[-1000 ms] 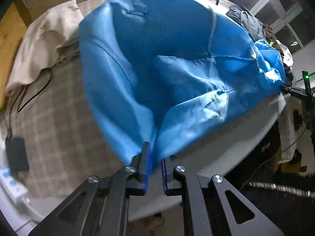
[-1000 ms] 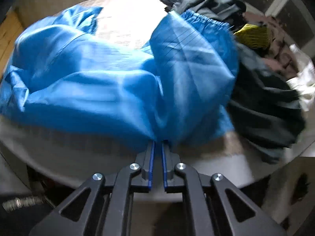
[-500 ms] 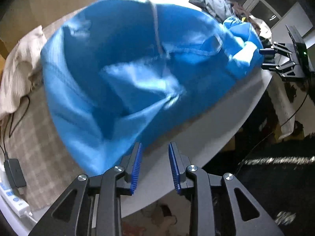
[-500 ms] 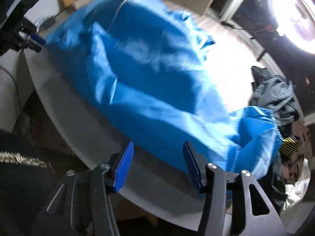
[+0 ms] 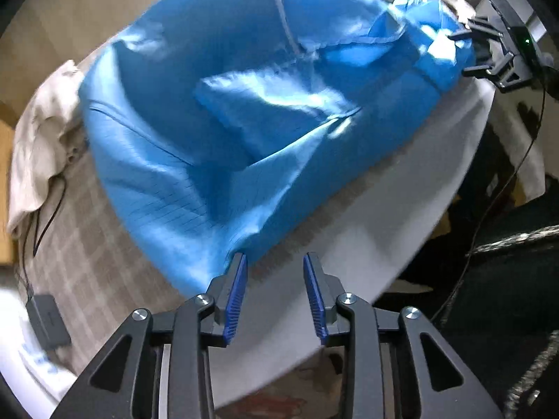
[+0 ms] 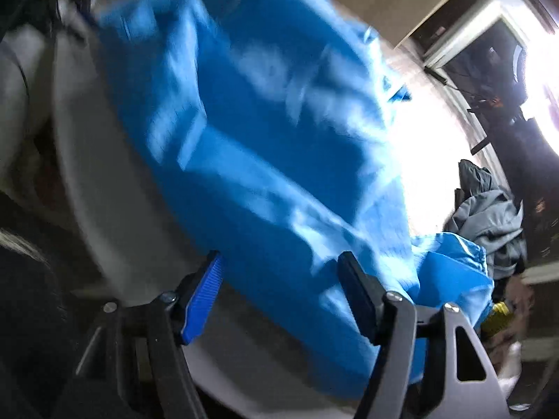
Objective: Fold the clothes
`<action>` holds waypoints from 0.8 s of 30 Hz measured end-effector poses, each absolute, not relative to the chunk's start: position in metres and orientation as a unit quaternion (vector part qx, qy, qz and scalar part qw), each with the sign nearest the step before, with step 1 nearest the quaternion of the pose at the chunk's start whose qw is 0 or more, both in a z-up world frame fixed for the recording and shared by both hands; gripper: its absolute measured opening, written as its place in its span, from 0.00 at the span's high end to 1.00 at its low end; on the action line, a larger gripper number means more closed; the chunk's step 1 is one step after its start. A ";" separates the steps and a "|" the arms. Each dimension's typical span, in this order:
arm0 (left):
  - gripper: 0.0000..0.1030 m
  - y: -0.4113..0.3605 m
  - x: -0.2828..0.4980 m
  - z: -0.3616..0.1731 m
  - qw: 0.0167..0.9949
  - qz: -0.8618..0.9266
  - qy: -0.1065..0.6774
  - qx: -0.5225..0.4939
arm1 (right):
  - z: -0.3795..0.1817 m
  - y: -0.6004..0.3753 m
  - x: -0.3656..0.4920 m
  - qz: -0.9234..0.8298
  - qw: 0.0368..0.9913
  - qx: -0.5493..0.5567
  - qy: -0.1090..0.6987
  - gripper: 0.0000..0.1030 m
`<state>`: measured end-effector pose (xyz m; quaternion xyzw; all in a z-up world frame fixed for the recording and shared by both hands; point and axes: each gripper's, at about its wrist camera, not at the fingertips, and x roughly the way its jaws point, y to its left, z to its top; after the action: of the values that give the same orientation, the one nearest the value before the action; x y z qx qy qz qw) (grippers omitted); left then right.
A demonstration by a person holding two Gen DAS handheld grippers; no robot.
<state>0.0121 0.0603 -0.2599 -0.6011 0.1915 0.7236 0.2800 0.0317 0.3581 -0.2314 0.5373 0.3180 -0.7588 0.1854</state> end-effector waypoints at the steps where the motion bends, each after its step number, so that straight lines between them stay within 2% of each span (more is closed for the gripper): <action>1: 0.98 0.061 0.005 -0.268 0.279 0.718 0.184 -0.611 | -0.241 0.357 0.029 -0.749 0.178 0.544 0.333 0.55; 2: 1.00 0.062 0.000 -0.272 0.275 0.718 0.176 -0.615 | -0.251 0.357 0.026 -0.739 0.170 0.551 0.348 0.79; 3: 1.00 0.062 -0.007 -0.272 0.267 0.725 0.168 -0.612 | -0.248 0.361 0.021 -0.744 0.164 0.555 0.333 0.97; 5: 1.00 0.063 -0.019 -0.259 0.257 0.745 0.155 -0.595 | -0.238 0.372 0.010 -0.757 0.151 0.563 0.296 0.99; 12: 1.00 0.050 -0.040 -0.180 0.267 0.813 0.135 -0.500 | -0.125 0.426 -0.010 -0.858 0.079 0.474 0.180 1.00; 15: 1.00 0.050 -0.038 -0.186 0.277 0.801 0.138 -0.513 | -0.120 0.439 -0.006 -0.860 0.071 0.484 0.145 0.99; 17: 0.95 0.051 -0.027 -0.199 0.287 0.788 0.150 -0.523 | -0.128 0.437 0.001 -0.846 0.087 0.511 0.126 0.93; 18: 0.91 0.052 -0.022 -0.205 0.293 0.782 0.156 -0.527 | -0.133 0.431 0.007 -0.840 0.091 0.518 0.131 0.78; 19: 0.81 0.052 -0.016 -0.211 0.298 0.776 0.162 -0.532 | -0.139 0.421 0.016 -0.833 0.102 0.524 0.144 0.55; 20: 0.72 0.053 -0.011 -0.218 0.303 0.770 0.169 -0.536 | -0.144 0.412 0.024 -0.829 0.112 0.523 0.162 0.46; 21: 0.69 0.054 -0.005 -0.224 0.308 0.763 0.175 -0.540 | -0.150 0.403 0.031 -0.828 0.120 0.516 0.183 0.42; 24: 0.69 0.053 0.007 -0.246 0.322 0.744 0.189 -0.554 | -0.163 0.376 0.042 -0.823 0.132 0.500 0.235 0.42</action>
<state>0.0066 0.0534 -0.2456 -0.5537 0.1887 0.7445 0.3218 0.0420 0.3760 -0.1625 0.4996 0.2351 -0.8233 0.1316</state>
